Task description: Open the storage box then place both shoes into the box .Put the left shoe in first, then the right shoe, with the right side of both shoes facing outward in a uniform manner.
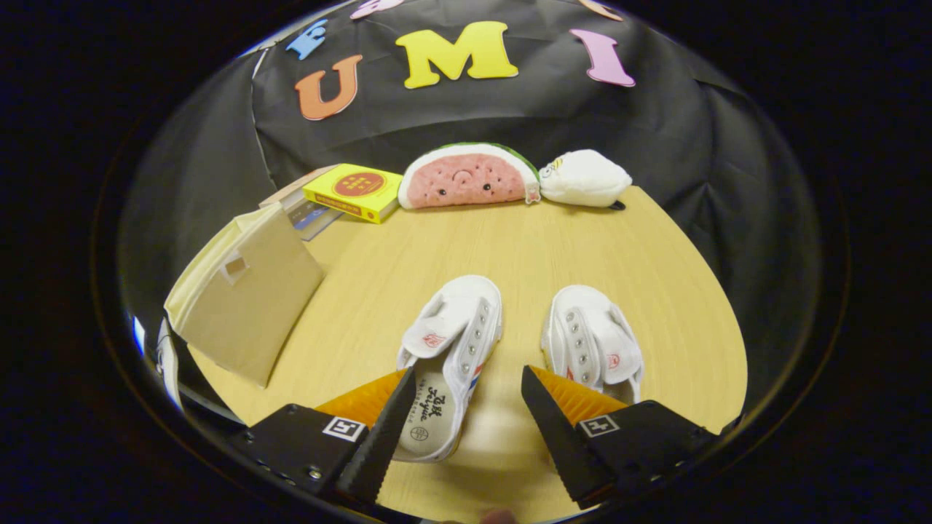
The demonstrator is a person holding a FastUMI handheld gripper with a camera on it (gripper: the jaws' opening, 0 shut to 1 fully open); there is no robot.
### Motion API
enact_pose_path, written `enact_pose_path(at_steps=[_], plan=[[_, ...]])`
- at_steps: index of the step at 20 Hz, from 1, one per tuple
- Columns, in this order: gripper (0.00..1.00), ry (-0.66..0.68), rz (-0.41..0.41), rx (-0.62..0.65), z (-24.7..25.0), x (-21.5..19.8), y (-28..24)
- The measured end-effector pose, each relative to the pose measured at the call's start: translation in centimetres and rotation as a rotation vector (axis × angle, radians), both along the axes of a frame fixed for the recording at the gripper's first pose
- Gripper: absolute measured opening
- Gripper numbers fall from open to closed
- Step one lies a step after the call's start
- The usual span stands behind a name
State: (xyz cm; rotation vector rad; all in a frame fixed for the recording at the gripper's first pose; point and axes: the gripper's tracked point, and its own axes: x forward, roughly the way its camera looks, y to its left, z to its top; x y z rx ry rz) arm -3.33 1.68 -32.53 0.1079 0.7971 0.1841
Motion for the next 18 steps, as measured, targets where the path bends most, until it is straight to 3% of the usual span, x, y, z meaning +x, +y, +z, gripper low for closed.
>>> enact_pose_path(at_steps=[6,12,14,18], plan=[[0.88,0.027,-0.055,-0.002,-2.1,1.1,0.0],[0.54,0.104,-0.131,0.034,-4.4,1.8,0.8],[0.22,0.127,-0.161,0.062,-3.8,1.6,1.0],[0.19,0.143,-0.169,0.081,-3.9,2.3,1.6]])
